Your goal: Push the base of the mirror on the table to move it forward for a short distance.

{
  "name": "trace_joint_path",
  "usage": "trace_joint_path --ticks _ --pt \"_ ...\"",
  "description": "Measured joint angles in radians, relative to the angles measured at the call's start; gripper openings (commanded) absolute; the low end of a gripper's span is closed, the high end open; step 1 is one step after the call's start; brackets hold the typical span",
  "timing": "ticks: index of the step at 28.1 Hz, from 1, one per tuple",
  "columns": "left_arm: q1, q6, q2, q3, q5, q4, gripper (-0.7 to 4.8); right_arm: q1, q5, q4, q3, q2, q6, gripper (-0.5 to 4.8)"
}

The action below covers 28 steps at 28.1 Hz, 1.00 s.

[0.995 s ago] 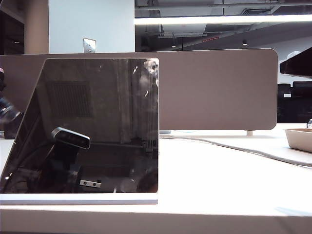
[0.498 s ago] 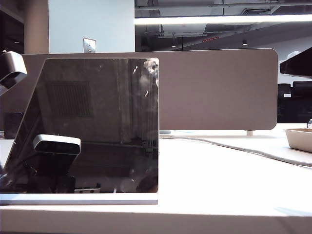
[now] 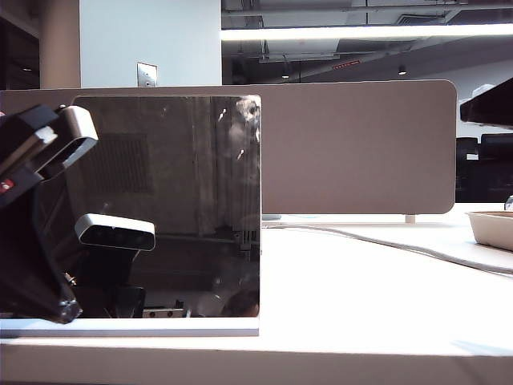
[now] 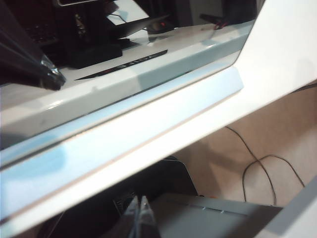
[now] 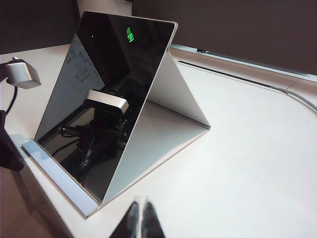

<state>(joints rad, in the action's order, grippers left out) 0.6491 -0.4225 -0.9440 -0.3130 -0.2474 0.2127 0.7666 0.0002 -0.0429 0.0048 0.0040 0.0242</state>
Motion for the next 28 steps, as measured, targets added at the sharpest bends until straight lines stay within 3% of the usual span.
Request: trace_joint_path --ticks 28 --pt "0.003 -0.002 -0.156 0.0 0.035 -0.149 -0.05 0.0 0.0 0.0 0.0 0.0 0.0 0.22"
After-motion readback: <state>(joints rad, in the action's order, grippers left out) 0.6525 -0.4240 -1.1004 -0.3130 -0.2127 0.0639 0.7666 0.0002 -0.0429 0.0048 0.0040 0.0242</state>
